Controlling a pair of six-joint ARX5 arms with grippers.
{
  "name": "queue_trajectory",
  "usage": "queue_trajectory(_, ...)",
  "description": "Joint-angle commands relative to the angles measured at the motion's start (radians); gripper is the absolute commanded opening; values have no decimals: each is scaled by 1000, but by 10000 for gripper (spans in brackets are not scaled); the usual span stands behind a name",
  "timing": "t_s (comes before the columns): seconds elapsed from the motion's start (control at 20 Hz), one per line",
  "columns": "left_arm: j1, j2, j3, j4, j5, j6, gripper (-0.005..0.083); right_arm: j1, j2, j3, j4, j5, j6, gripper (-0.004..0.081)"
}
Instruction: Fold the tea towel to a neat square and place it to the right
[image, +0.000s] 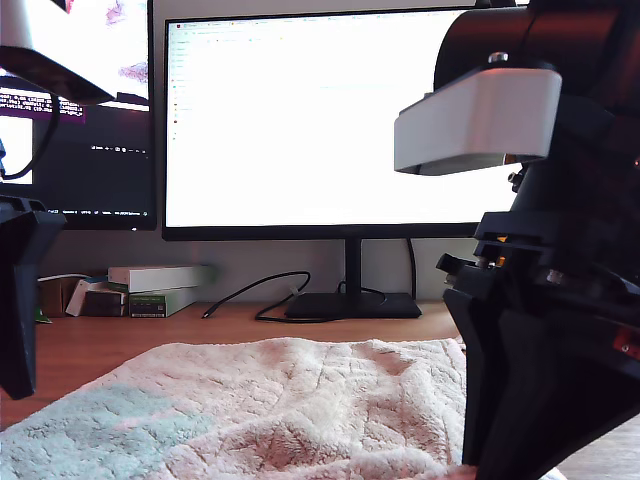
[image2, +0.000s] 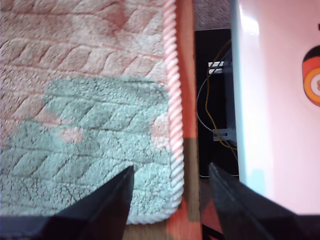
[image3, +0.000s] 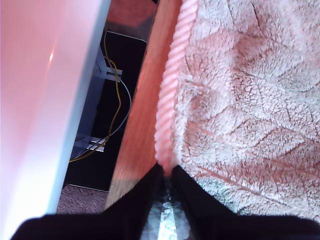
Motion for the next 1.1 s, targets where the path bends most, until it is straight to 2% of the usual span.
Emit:
queue_trajectory(0.0, -2, 35, -16, 2, 2, 19, 433, 4, 41, -31, 7, 18, -3, 9)
queue_trajectory(1.05, -9, 259, -16, 115, -85, 17, 429, 4, 41, -31, 11, 19, 1, 9)
